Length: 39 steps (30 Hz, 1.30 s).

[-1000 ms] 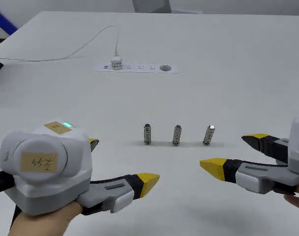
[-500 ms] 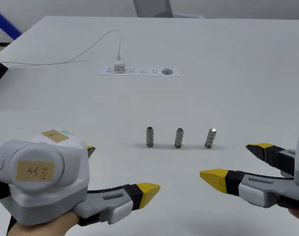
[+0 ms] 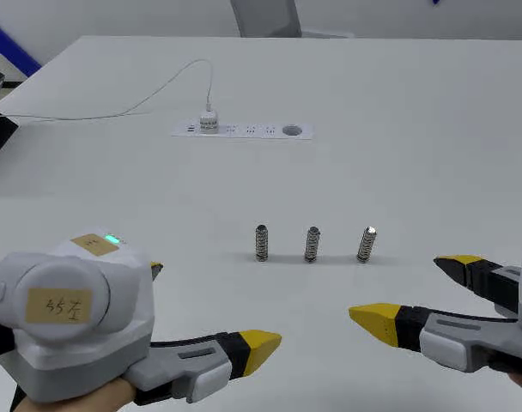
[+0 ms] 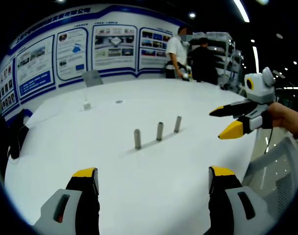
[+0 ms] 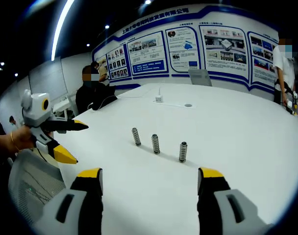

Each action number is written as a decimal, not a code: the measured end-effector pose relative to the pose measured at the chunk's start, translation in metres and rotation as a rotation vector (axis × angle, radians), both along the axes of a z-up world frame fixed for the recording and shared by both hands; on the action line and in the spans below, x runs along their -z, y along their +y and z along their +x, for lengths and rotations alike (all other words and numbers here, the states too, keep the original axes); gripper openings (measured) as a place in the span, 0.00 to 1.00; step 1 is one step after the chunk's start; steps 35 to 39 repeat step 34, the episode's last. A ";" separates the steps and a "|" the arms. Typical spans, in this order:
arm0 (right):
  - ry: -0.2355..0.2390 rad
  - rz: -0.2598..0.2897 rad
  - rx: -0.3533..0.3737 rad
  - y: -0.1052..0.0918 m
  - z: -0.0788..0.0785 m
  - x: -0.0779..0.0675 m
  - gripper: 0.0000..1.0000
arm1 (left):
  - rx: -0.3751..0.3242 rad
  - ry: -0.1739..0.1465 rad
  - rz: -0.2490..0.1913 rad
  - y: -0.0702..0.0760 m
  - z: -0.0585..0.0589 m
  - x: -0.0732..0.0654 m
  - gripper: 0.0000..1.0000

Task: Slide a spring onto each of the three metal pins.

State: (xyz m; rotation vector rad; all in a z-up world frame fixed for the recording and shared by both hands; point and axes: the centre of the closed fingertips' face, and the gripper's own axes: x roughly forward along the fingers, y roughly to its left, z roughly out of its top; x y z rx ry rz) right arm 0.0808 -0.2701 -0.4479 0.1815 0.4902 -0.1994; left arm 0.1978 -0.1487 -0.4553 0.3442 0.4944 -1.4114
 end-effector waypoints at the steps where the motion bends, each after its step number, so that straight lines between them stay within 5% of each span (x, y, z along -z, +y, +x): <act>1: 0.003 -0.002 -0.001 0.000 0.000 0.000 0.81 | -0.002 0.001 0.001 0.000 0.000 0.000 0.95; 39: 0.000 -0.001 -0.008 0.001 -0.002 -0.001 0.82 | 0.020 -0.004 0.019 0.002 -0.004 0.003 1.00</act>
